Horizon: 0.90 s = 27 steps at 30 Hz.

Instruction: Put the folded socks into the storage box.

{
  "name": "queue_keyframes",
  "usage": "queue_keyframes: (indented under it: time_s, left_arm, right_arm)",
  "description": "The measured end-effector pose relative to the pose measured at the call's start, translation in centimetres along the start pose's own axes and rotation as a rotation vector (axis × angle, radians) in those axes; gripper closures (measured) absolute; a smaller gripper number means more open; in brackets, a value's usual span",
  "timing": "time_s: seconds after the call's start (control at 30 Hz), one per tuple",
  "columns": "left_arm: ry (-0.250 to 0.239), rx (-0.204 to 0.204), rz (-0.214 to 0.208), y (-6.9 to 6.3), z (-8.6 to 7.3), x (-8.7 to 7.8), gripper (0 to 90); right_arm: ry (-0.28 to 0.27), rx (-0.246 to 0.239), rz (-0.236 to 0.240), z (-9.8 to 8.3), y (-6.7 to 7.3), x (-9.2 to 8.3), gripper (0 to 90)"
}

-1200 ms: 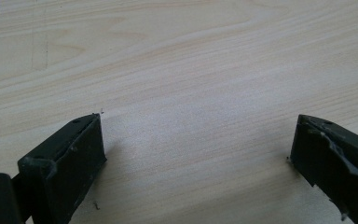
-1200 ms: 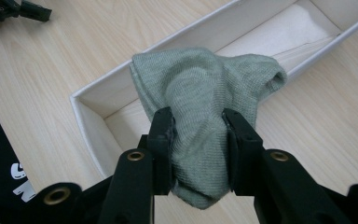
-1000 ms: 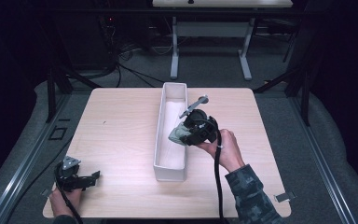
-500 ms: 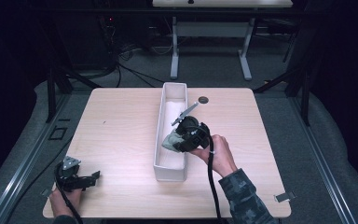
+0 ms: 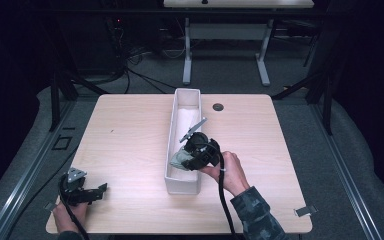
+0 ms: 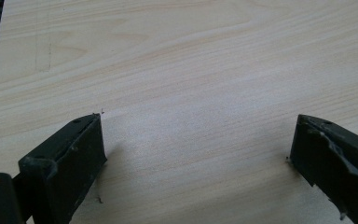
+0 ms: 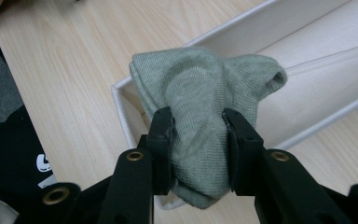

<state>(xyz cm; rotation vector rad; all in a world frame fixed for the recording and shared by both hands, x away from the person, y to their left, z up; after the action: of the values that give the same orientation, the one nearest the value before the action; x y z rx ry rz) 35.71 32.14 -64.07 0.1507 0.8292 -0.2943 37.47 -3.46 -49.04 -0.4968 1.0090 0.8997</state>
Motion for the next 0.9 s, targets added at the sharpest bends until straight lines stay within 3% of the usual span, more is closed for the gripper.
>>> queue_keyframes:
  time_s: [0.4, 0.9]
  left_arm:
    - [-0.001, -0.006, 0.0, 0.0, 0.0, 0.0, 3.1]
    - [-0.001, -0.007, -0.001, 0.0, 0.0, 0.0, 3.1]
  right_arm:
    - [0.035, 0.003, 0.034, 0.1, 0.6, 1.9, 66.7]
    - [0.083, 0.01, 0.024, -0.7, 0.5, 2.8, 65.8]
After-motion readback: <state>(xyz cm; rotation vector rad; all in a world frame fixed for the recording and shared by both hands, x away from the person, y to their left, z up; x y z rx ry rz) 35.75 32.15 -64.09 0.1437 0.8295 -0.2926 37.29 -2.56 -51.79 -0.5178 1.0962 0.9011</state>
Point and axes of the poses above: each handheld gripper's, and its own axes: x roughly forward along the jaws, z roughly out of its top, y roughly to its left, the point moved 7 cm from there along x, roughly forward along the jaws, and after that the axes turned 4 degrees about y, right-handed, at the moved point
